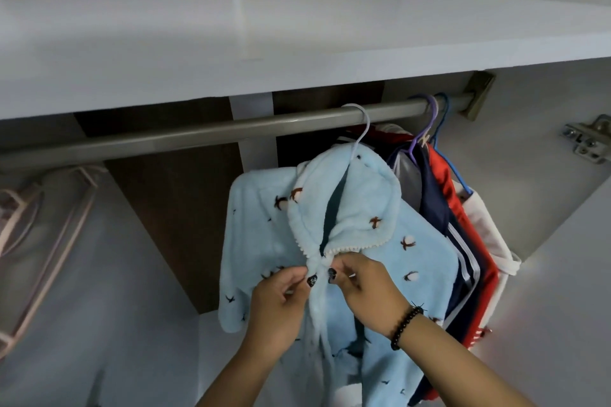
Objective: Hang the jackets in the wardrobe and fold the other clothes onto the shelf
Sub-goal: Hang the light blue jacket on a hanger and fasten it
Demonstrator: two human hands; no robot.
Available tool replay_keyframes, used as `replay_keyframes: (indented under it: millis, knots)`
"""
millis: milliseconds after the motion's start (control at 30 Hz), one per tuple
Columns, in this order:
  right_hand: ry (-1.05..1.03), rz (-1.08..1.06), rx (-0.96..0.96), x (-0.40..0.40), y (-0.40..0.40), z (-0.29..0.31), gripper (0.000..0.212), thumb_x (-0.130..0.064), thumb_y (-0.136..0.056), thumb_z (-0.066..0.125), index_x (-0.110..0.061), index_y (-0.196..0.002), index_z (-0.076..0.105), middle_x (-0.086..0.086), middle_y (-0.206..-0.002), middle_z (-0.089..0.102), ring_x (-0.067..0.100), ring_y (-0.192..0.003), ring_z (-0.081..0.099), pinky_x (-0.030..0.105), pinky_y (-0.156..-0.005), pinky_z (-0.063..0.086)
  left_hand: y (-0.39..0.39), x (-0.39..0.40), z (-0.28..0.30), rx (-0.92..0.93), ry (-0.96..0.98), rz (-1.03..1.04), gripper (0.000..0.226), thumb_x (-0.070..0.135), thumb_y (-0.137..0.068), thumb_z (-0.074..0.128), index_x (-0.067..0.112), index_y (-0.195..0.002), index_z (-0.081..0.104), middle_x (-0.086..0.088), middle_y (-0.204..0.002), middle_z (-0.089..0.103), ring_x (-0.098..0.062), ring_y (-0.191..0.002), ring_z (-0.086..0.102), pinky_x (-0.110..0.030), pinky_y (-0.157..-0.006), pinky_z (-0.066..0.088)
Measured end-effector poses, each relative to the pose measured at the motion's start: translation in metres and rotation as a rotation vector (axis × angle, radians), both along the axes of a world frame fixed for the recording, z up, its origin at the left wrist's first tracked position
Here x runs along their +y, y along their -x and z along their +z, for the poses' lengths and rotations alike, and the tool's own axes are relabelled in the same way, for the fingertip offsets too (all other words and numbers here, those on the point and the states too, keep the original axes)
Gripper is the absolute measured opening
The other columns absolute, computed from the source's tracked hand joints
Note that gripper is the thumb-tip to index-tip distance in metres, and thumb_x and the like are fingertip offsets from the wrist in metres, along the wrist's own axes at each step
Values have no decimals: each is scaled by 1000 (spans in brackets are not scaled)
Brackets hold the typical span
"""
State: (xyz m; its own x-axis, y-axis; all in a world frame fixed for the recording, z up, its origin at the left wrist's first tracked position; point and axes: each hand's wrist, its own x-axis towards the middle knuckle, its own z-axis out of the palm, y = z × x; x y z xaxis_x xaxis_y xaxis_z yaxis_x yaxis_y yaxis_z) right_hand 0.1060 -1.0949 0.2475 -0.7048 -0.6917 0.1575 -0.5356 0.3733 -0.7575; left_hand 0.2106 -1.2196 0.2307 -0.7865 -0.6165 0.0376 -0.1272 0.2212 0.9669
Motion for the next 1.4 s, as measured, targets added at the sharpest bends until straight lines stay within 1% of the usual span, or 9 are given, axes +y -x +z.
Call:
replay_keyframes:
  millis: [100,267,367,533,600,767,967,1200,1400]
  knots:
    - [3,13,53,4,-4,2,16,0,-91,50,0,-78,58,6,-79,59,17,-77,56,23,-70,47,1,1,3,13,22,-26,40,7,-88,67,44,-73,72,16,-81,74,-1,-79,69,-19,-77,55]
    - [6,34,86,8,-4,9,15,1,-90,50,-4,-78,58,-3,-77,52,5,-71,48,14,-67,41,4,6,7,18,47,-36,47,11,-87,69,56,-74,67,16,-77,72,-7,-73,69,-19,-71,53]
    - [3,46,77,8,-4,11,16,2,-89,48,-6,-76,53,-5,-75,48,6,-70,47,21,-68,44,5,6,9,18,50,-46,40,12,-87,70,50,-73,68,6,-77,72,-17,-76,70,-32,-74,57]
    - [35,54,30,6,-4,14,13,4,-89,49,1,-78,54,7,-78,55,22,-77,55,38,-74,50,4,1,11,8,-63,-60,36,3,-84,70,37,-73,75,7,-77,75,-8,-75,71,-34,-77,59]
    - [26,36,17,4,-4,13,13,1,-91,49,1,-79,55,10,-79,57,23,-78,57,40,-74,50,3,0,13,-2,-172,-93,36,-3,-84,68,31,-78,78,2,-82,76,-14,-81,73,-35,-79,59]
    - [-21,0,77,3,-3,13,15,-2,-93,46,-4,-83,57,5,-83,56,18,-77,55,33,-74,49,4,-1,19,-20,-378,-194,36,-7,-91,54,20,-88,78,-7,-88,77,-23,-84,74,-23,-68,58]
    - [-2,62,38,8,2,19,17,6,-92,42,4,-83,57,12,-85,56,22,-79,59,36,-77,53,14,-11,24,-23,-168,-145,13,-3,-83,70,8,-80,73,-6,-69,74,-22,-60,72,-19,-56,53]
    - [19,132,14,14,8,22,18,5,-92,40,1,-85,57,7,-86,55,13,-78,58,31,-78,52,26,-20,36,-93,-127,-237,11,-4,-77,76,6,-79,73,-6,-74,75,-14,-68,72,-19,-56,52]
    - [58,86,60,21,2,17,9,-14,-75,58,-11,-79,51,-2,-82,52,11,-75,53,30,-71,50,37,-17,47,-227,-50,-303,7,2,-81,74,8,-80,71,-4,-72,75,-12,-70,73,-18,-57,52]
